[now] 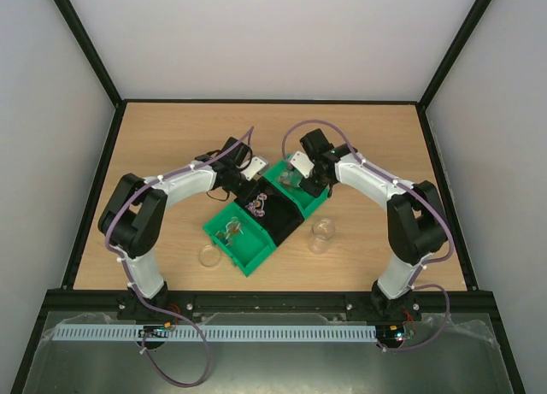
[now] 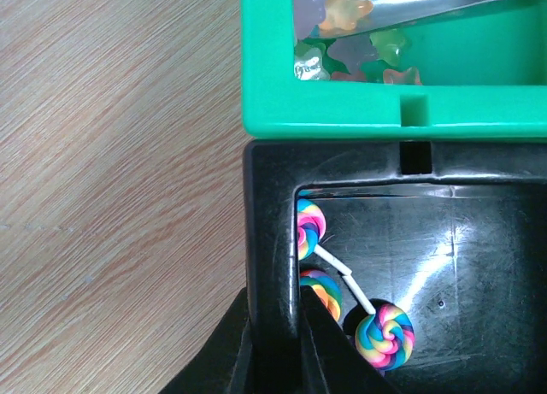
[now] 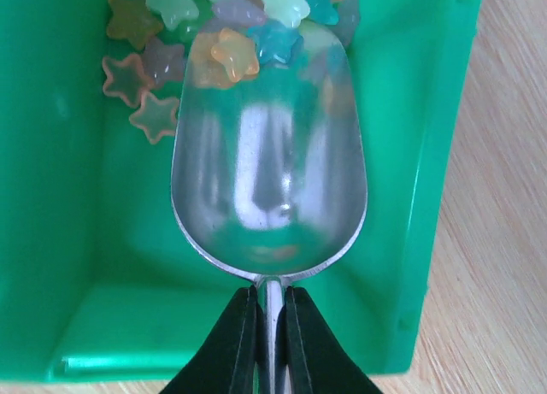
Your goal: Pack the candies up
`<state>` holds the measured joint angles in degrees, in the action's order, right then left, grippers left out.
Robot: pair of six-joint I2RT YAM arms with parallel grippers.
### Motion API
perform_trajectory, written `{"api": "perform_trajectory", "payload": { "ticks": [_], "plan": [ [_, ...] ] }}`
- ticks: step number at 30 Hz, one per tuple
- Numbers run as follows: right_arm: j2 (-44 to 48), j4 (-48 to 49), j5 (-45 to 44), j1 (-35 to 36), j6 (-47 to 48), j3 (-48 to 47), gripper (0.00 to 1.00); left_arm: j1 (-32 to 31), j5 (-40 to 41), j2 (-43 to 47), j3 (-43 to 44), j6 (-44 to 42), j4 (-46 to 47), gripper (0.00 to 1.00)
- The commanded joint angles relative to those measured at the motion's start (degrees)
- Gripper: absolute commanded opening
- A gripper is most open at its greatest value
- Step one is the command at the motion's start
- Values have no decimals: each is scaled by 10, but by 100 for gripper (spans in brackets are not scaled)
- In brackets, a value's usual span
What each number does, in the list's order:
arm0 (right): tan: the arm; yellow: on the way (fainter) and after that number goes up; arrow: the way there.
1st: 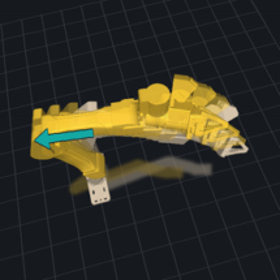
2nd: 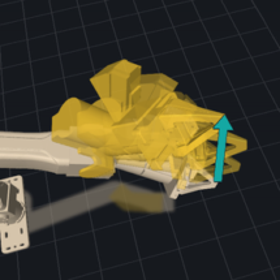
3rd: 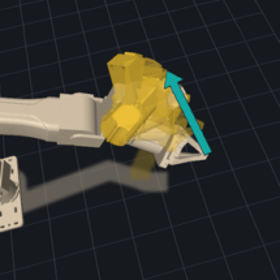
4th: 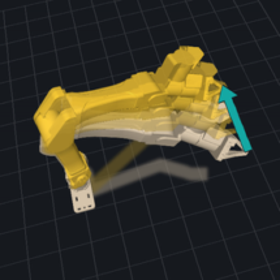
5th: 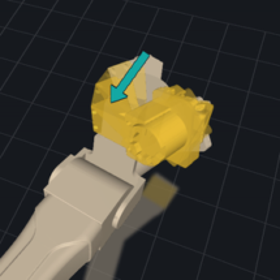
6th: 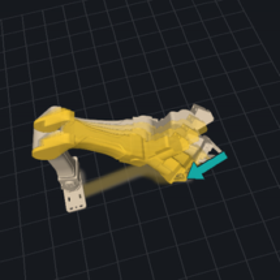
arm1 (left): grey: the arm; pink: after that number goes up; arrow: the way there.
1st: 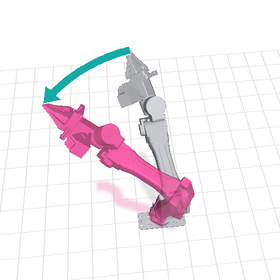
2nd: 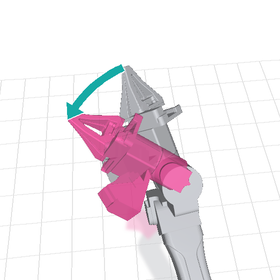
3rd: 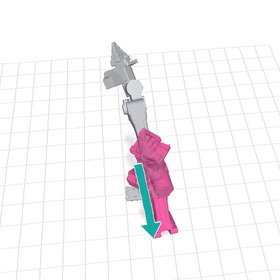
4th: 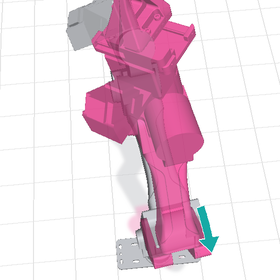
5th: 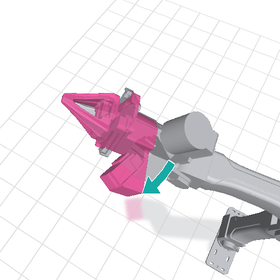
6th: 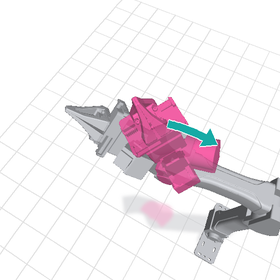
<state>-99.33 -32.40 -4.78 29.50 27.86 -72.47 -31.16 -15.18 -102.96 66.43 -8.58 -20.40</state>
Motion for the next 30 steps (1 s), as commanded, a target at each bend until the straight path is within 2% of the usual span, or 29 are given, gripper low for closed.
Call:
{"api": "perform_trajectory", "payload": {
  "ticks": [1, 7, 13, 19, 22, 30],
  "plan": [
    [-51, -38, 16, 3, 4, 57, 1, -3, -18, 5, 1, -29, 18, 2],
    [-54, 13, 76, 4, 12, 84, 1, -3, -25, 0, 1, -37, 20, 2],
    [6, 173, 157, 2, -10, 179, 1, 18, -45, -15, 8, -18, 18, 2],
    [29, 316, 187, 2, -53, 236, 1, 44, -59, -29, 21, -24, 6, 2],
    [24, 337, 183, -2, -52, 241, 1, 46, -60, -31, 27, -35, -1, 2],
    [71, 390, 238, -47, -37, 289, 1, 55, -58, -38, 32, -34, -7, 2]
  ]
}}
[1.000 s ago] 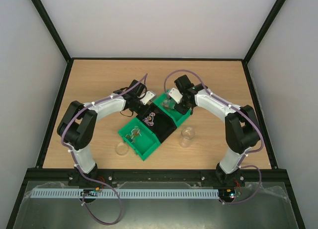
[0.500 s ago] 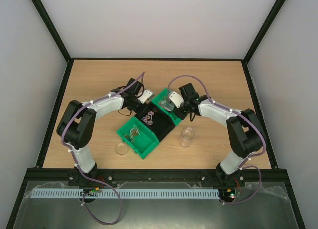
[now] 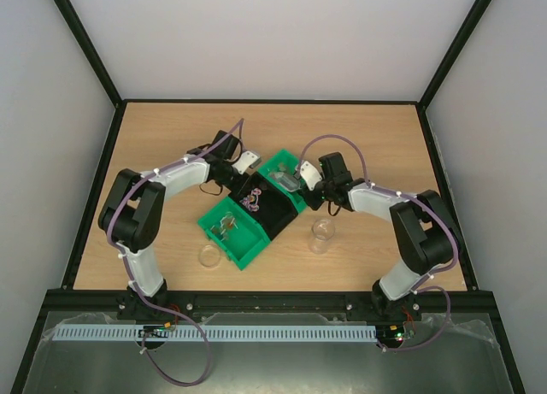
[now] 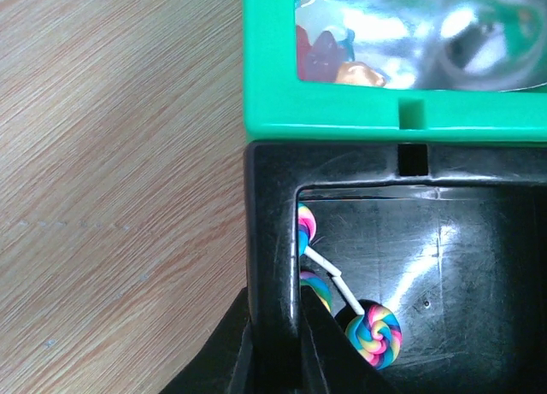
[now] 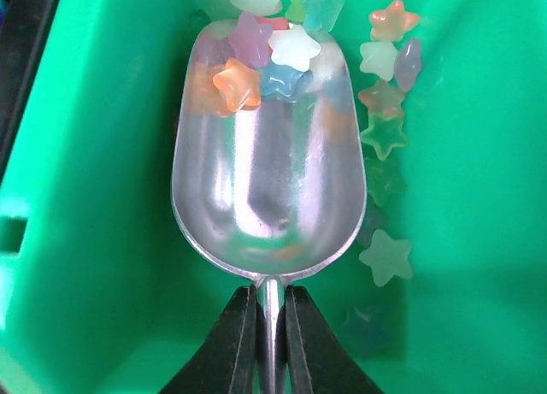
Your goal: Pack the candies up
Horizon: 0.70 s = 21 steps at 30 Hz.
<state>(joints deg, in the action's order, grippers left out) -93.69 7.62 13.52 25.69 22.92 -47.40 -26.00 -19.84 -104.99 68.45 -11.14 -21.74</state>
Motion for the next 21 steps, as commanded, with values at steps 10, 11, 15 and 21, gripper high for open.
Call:
{"api": "perform_trajectory", "payload": {
  "ticks": [10, 11, 15, 21],
  "plan": [
    [50, 40, 71, -37, 24, 80, 1, 20, -13, -29, 19, -7, -4, 2],
    [57, 48, 72, -40, 24, 86, 1, 20, -13, -30, 20, -7, -5, 2],
    [79, 69, 80, -46, 17, 101, 1, 22, -13, -34, 21, -9, -8, 2],
    [107, 93, 84, -56, 2, 111, 1, 26, -12, -39, 26, -6, -9, 2]
  ]
}}
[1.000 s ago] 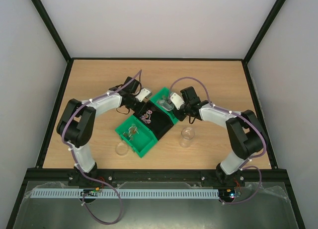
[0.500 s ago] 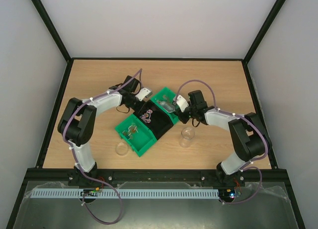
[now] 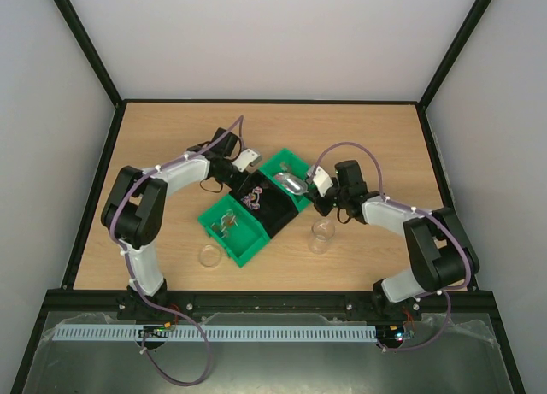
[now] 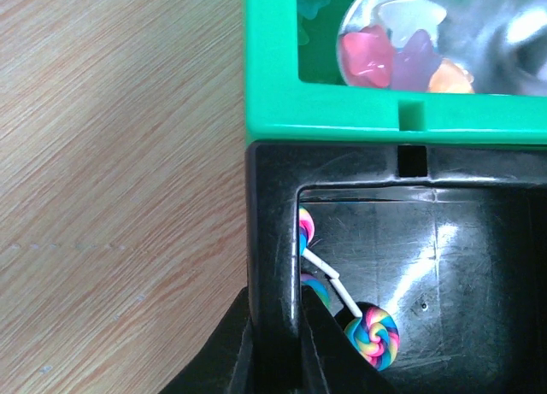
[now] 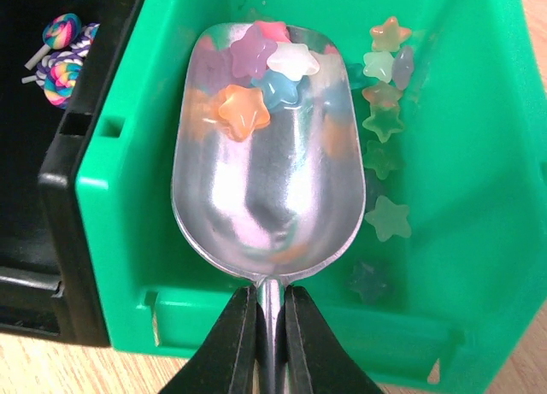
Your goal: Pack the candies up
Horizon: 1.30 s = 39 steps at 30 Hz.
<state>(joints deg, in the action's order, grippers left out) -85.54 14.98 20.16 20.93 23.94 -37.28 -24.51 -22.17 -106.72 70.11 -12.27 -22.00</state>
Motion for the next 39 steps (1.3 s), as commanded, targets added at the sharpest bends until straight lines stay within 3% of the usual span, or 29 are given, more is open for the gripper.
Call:
{"api": "perform_trajectory", "payload": {
  "ticks": [1, 9, 15, 23, 29, 39],
  "plan": [
    [31, 22, 21, -13, -10, 13, 1, 12, 12, -22, 10, 6, -6, 2],
    [65, 22, 39, -38, -1, 23, 1, 17, 13, -28, 14, 7, -6, 2],
    [99, -37, 78, -70, 19, -2, 1, 17, 13, -32, 20, 4, -9, 2],
    [164, -194, 166, -176, 92, -41, 1, 17, 11, -36, 25, 2, -9, 2],
    [210, -358, 230, -274, 209, -93, 1, 18, 11, -39, 29, -3, -13, 2],
    [283, -615, 243, -362, 400, -147, 1, 18, 12, -39, 29, -5, -14, 2]
  ]
}}
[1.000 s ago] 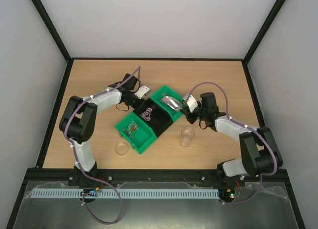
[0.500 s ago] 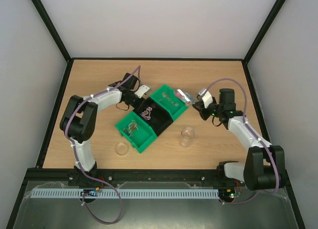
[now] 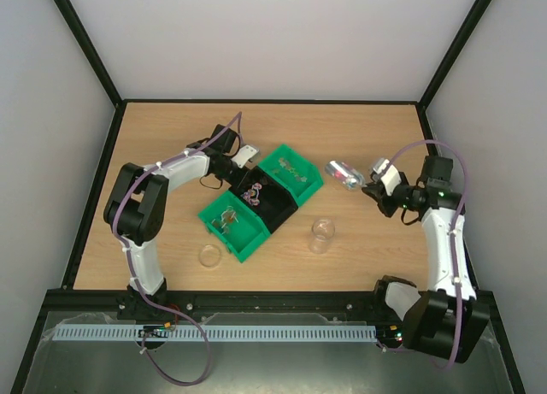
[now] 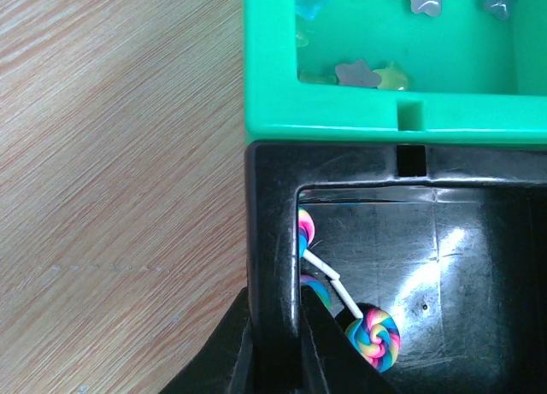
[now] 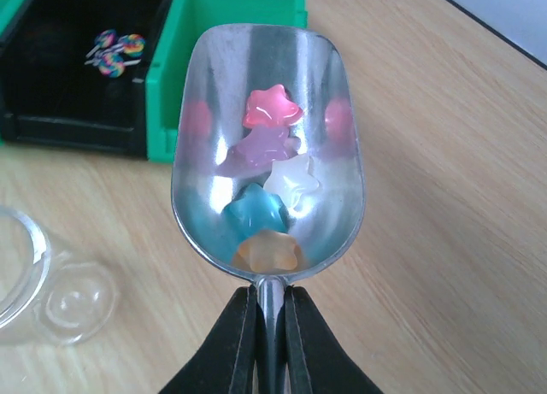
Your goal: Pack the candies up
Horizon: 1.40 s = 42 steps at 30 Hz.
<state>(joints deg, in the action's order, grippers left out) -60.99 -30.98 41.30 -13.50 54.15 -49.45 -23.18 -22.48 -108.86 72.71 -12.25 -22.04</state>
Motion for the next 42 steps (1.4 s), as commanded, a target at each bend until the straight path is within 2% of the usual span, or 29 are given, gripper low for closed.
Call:
{"api": "perform_trajectory", "payload": {
  "ticks": [1, 3, 8, 17, 21, 25, 27, 29, 32, 35, 38, 42],
  "plan": [
    [48, -177, 32, -22, 112, -27, 1, 5, 15, -17, 1, -5, -12, 2],
    [70, -213, 31, -24, 127, -27, 1, 6, 14, -17, -1, -6, -11, 2],
    [141, -236, 22, -24, 125, 3, 1, 7, 12, -18, -2, -9, -7, 2],
    [193, -315, -11, -25, 145, -15, 1, 10, 13, -24, 5, -16, -8, 2],
    [212, -335, -27, -25, 132, -25, 1, 10, 39, -22, 2, -10, 3, 2],
    [232, -314, -15, -25, 89, -21, 1, 14, 55, -18, -3, -10, 10, 3],
    [236, -296, -4, -25, 61, -20, 1, 18, 49, -16, -3, -14, 9, 10],
    [238, -279, 2, -25, 42, -20, 1, 23, 23, -5, -8, -22, 13, 23],
    [241, -263, 8, -24, 25, -18, 1, 26, -18, 22, -21, -38, 27, 51],
    [243, -249, 14, -25, 7, -16, 1, 27, -43, 54, -26, -56, 35, 67],
    [243, -235, 19, -24, -9, -14, 1, 32, -63, 95, -37, -78, 47, 97],
    [237, -193, 16, -25, -55, -10, 1, 42, -130, 172, -64, -150, 56, 99]
  ]
}}
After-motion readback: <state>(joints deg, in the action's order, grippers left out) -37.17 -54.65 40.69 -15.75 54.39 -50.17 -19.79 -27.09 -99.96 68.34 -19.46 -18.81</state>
